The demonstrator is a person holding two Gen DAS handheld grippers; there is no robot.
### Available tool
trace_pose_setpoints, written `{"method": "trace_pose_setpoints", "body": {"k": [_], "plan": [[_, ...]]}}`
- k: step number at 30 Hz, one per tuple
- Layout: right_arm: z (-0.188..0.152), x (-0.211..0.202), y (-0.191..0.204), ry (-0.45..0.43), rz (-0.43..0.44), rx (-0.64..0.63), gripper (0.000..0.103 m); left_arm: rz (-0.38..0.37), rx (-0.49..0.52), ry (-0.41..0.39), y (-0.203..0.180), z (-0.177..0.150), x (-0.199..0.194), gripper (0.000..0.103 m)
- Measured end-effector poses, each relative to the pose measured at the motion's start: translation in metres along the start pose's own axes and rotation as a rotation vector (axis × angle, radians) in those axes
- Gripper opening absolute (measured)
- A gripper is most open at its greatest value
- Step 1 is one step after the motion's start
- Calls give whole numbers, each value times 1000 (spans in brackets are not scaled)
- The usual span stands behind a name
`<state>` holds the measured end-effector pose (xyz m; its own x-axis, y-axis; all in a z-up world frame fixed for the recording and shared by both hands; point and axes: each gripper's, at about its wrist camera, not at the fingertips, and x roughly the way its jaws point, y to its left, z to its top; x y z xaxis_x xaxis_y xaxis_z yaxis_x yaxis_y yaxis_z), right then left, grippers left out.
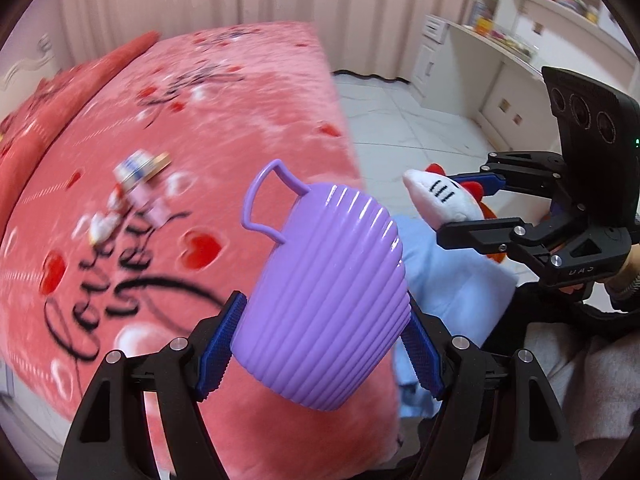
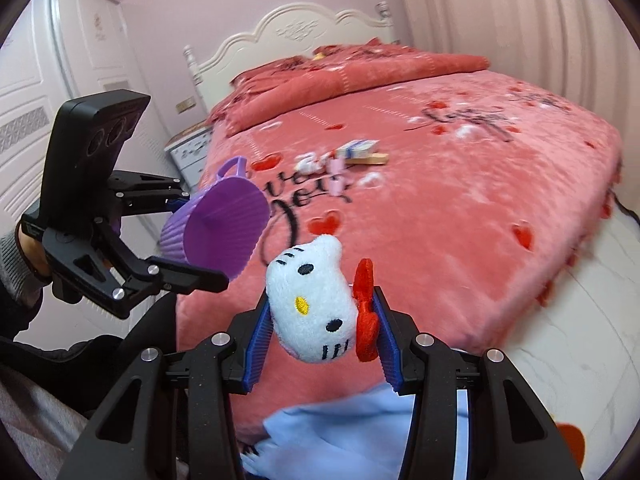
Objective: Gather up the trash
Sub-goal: 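Carry the plush and purple cup with both grippers over the orange bin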
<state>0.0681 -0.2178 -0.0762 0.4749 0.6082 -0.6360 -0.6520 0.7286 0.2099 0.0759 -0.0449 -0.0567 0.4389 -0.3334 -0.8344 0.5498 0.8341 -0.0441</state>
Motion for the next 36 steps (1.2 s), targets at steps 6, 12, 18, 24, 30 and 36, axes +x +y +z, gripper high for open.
{"method": "trace_pose_setpoints", "body": {"k": [6,12,18,24,30,36], "plan": [[-28,-48,-43,-44,-95,89,47,-73,126,2,-54,41,28,75],[-62,-96,-89,-74,-201,195,47,-148,260,13,-109,76,54,75],[-99,-142,-132,-98,-308,292,47,-218,377,31,-162,105,83,75],[-138,-180,-162,-106,-394,382,47,-285,459,63,-206,124,116,75],[-177,-195,-199,-92,-451,478,47,-337,504,95,-243,134,148,75],[-219,-183,-236,-41,-462,569,47,-368,512,156,-263,135,182,75]]}}
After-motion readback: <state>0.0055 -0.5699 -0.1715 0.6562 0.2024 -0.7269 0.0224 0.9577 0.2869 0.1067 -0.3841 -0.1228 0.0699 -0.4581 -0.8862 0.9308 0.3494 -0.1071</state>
